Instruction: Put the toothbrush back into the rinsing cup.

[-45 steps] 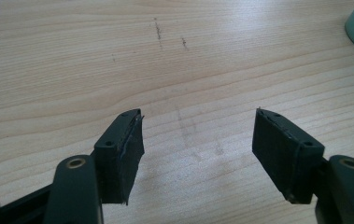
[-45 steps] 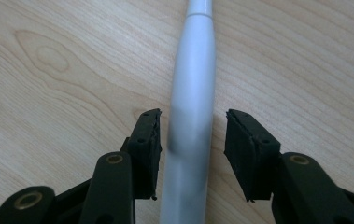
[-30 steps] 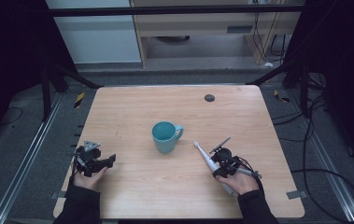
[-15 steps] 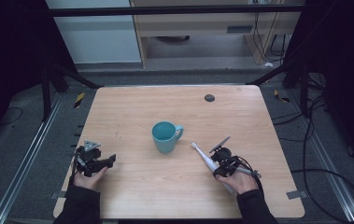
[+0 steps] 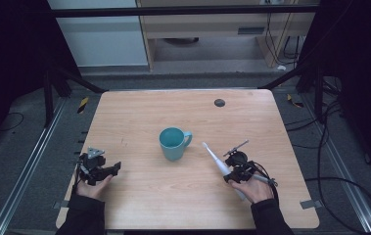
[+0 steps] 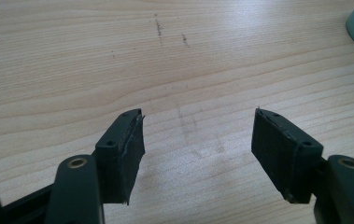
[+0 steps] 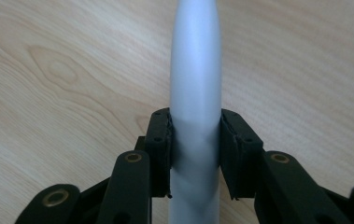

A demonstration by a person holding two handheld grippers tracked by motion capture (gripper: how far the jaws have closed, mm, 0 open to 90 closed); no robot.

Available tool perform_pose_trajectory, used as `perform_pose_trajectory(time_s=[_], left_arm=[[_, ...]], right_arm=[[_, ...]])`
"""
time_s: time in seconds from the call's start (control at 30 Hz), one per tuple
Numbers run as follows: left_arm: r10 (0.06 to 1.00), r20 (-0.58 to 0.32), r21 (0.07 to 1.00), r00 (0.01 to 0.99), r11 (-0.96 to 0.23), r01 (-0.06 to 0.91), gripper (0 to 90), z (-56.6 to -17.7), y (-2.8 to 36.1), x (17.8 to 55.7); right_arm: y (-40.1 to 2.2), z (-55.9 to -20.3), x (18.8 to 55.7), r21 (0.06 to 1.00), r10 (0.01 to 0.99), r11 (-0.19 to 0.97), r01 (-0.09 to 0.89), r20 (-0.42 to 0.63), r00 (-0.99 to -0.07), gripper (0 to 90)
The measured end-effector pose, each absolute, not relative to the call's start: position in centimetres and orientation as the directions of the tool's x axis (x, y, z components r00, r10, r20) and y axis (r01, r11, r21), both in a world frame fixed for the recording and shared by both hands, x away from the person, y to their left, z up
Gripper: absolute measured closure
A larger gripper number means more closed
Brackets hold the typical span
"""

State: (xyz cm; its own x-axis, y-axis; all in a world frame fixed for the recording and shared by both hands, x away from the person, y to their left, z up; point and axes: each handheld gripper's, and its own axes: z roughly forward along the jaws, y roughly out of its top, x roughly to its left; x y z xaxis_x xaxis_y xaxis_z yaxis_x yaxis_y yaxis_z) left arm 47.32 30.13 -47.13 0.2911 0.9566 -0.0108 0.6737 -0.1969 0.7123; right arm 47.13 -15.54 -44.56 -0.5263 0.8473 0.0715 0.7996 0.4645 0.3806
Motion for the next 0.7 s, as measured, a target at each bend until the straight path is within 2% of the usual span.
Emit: perform_pose_trajectory(time_s=[0.03, 0.07, 0.17, 0.3, 0.7], left_arm=[[0.957, -0.01, 0.712, 0.291, -0.198, 0.674, 33.9, -47.1, 30.1, 47.3], [0.957, -0.01, 0.712, 0.291, -0.198, 0.674, 33.9, -47.1, 30.1, 47.3], [0.957, -0.009, 0.713, 0.291, -0.198, 0.672, 33.9, -47.1, 30.1, 47.3], [0.958, -0.007, 0.716, 0.288, -0.196, 0.67, 33.9, -47.1, 30.1, 47.3], [0.96, -0.005, 0.727, 0.281, -0.189, 0.66, 33.7, -46.9, 30.2, 47.2]], right_arm=[[-15.7, -43.9, 47.0, 0.433, 0.845, 0.45, 0.781, 0.077, -0.53, 66.4], [-15.7, -43.9, 47.0, 0.433, 0.845, 0.45, 0.781, 0.077, -0.53, 66.4], [-16.2, -42.8, 46.8, 0.519, 0.848, 0.409, 0.751, 0.089, -0.523, 66.4], [-16.6, -41.9, 46.7, 0.587, 0.85, 0.365, 0.723, 0.106, -0.516, 66.4], [-17.1, -40.0, 47.2, 0.701, 0.855, 0.281, 0.655, 0.127, -0.503, 66.4]])
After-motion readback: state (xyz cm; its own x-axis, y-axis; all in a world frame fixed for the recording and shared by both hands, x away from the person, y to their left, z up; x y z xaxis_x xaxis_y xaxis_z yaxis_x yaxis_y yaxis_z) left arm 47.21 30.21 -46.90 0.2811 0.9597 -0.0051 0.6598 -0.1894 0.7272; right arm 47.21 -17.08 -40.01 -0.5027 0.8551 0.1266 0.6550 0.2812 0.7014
